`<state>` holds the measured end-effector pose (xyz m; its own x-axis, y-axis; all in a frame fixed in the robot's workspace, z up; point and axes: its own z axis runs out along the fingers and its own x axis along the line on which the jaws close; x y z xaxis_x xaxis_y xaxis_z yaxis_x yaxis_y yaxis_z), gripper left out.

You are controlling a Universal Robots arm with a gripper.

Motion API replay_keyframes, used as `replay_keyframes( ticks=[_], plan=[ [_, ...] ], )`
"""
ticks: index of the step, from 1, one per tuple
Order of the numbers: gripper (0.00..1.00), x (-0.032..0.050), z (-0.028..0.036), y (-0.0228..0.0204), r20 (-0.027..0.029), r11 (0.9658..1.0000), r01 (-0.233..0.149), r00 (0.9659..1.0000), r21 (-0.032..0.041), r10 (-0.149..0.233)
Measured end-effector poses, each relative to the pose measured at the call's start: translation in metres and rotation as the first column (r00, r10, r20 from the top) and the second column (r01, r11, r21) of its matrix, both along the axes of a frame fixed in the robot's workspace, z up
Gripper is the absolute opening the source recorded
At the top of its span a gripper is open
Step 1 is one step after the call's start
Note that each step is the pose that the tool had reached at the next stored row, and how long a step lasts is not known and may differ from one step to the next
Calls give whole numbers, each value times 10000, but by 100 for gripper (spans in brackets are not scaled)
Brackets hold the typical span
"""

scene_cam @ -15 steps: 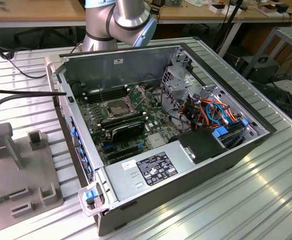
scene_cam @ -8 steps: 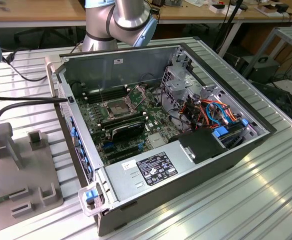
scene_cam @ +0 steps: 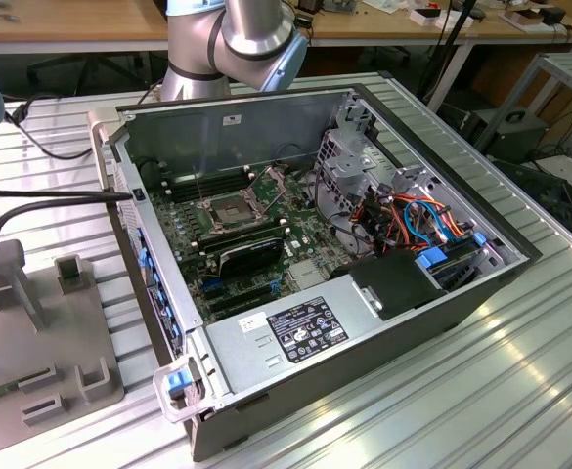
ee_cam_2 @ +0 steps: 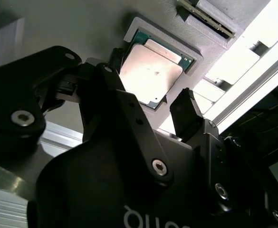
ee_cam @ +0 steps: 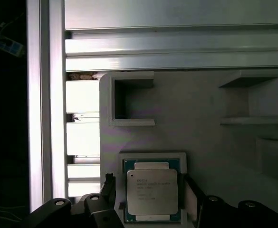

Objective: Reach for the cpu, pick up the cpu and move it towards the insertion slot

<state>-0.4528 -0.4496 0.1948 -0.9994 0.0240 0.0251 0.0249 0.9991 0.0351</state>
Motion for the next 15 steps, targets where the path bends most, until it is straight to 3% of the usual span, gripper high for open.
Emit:
replay_keyframes(
  ticks=[6, 12, 15],
  plan=[
    [67, -1, -34, 0, -1, 10000, 22, 10000, -34, -22],
    [67, -1, -55, 0, -1, 9999, 34, 10000, -120, -34],
    [67, 0, -55, 0, 0, 9999, 35, 10000, -122, -35]
  ],
)
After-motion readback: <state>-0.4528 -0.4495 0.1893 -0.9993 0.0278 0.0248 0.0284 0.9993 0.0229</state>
